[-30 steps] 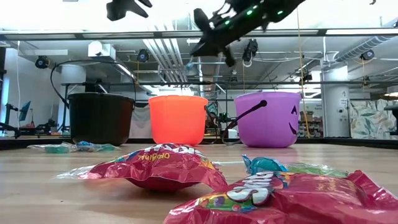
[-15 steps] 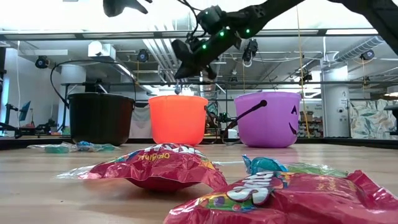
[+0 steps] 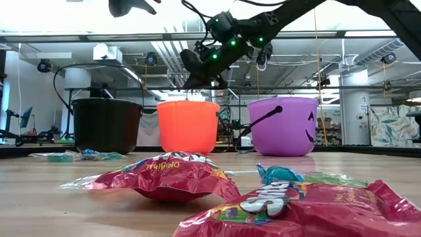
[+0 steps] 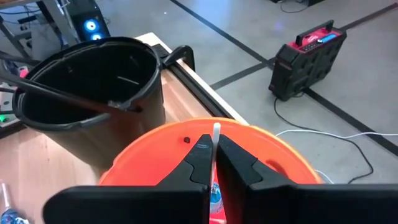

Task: Sort candy by brand, put in halloween buckets
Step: Put the blue candy into the orange bucket, then put the blue gummy into the black bucket

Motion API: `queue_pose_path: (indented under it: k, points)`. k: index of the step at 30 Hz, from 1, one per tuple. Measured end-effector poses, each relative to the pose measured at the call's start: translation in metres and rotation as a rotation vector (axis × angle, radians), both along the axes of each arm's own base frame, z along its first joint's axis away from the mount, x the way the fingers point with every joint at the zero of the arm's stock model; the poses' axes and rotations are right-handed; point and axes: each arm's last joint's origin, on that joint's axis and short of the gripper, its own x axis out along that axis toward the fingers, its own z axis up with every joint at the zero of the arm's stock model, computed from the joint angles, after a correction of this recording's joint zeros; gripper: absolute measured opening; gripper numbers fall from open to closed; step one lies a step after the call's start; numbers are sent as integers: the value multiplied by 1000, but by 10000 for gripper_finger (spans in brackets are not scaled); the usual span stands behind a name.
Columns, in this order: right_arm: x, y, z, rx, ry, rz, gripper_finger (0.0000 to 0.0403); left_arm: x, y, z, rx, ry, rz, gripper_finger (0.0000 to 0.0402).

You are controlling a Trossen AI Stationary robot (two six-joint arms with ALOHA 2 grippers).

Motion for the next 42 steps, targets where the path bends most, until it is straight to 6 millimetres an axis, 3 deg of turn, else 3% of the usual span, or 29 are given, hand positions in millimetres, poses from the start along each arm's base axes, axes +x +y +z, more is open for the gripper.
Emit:
queue_pose_path:
  k: [18,28,32,36,42]
  points:
    - [-1,1,-2,5,24,2,12,0,0,0,2,1,-2,123]
    - [-5,2,-3,73,48,-16,75,-2,-3,-4,1,49,-21,123]
    - [-12,6,9,78,60,9,103,-3,-8,-7,-18,92,-39,123]
    - [-28,24,31,136,108,82,121,-2,-24,-19,-94,157,-66,123]
    - [-61,74,77,186,172,211,132,5,-79,-66,-250,347,-258,123]
